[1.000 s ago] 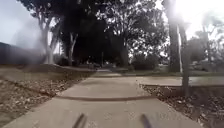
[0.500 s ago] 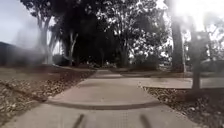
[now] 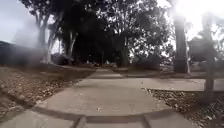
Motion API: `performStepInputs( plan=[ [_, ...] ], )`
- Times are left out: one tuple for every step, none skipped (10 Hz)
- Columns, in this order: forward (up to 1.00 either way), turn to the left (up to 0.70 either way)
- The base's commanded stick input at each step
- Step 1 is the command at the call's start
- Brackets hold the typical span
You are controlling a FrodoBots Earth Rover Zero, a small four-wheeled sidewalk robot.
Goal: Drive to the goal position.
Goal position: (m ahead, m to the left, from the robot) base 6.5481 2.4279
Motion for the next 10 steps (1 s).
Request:
performStepInputs(
  plan=[
    [0.70,0.00],
    [0.70,0.00],
    [0.70,0.00],
    [0.70,0.00],
    [0.70,0.00],
    [0.70,0.00],
    [0.70,0.00],
    [0.70,0.00],
    [0.70,0.00],
    [0.70,0.00]
  ],
)
